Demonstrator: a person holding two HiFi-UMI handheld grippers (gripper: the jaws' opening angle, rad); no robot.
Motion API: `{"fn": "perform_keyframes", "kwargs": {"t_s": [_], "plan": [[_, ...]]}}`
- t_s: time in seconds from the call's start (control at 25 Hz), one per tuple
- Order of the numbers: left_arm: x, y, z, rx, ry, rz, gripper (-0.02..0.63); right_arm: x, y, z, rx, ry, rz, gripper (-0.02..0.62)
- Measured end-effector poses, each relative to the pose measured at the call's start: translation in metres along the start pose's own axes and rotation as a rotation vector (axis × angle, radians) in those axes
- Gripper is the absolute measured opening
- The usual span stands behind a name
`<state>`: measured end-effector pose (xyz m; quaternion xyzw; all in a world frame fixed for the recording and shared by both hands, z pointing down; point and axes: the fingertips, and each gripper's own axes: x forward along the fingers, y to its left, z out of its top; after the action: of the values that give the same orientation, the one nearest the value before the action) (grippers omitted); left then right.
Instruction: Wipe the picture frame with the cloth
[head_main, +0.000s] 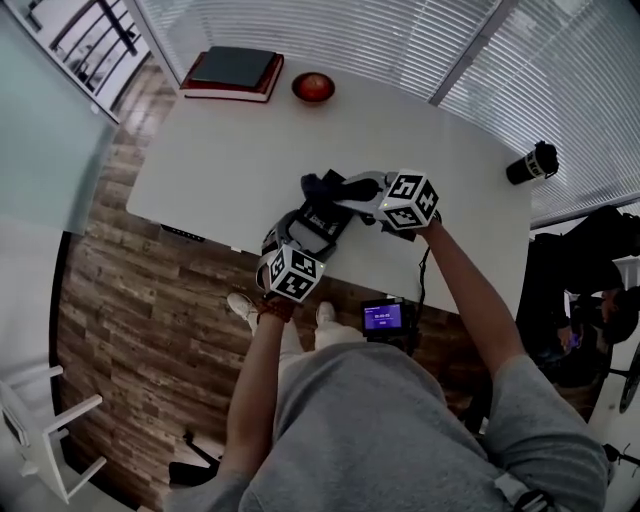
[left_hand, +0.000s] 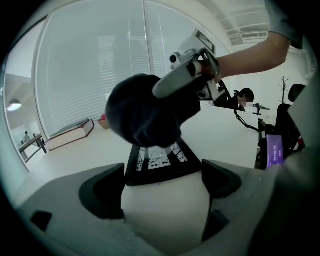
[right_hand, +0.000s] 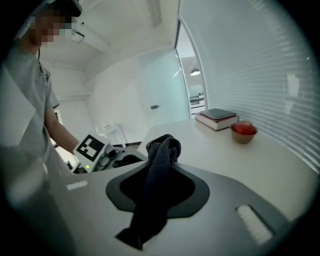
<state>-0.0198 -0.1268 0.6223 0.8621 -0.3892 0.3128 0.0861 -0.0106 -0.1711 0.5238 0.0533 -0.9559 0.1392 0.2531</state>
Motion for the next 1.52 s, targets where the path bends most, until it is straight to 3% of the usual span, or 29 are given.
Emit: {"fn": "perform_keyframes", "kwargs": {"t_s": [0.2, 0.32, 0.6, 0.8, 1.08, 1.32, 1.52], "plan": [[0.002, -0.001, 0.001, -0.002, -0.002, -0.001, 0.491, -0.039, -0.096, -0.017, -0.030, 0.106, -0.385, 0.100], [0.002, -0.001, 0.001, 0.000, -0.002, 0.002, 0.491, -0.039, -0.120, -0.038, -0.031, 0.182, -0.468, 0.100], [0.002, -0.003, 0.002, 0.001, 0.000, 0.001, 0.491, 0.001, -0.101, -0.071, 0.052, 0.261, -0.391, 0.100], [0.003, -0.003, 0.003, 0.004, -0.005, 0.001, 0.489, 0.005, -0.096, -0.072, 0.071, 0.266, -0.424, 0.097], [0.003, -0.003, 0.000, 0.005, -0.001, -0.005, 0.488, 0.007, -0.079, -0.074, -0.031, 0.316, -0.416, 0.094], [0.002, -0.004, 0.000, 0.001, 0.002, -0.004, 0.486, 0.011, -0.069, -0.075, 0.027, 0.318, -0.397, 0.091], [0.000, -0.003, 0.001, 0.001, 0.002, -0.006, 0.486, 0.021, -0.053, -0.082, -0.043, 0.375, -0.393, 0.091]]}}
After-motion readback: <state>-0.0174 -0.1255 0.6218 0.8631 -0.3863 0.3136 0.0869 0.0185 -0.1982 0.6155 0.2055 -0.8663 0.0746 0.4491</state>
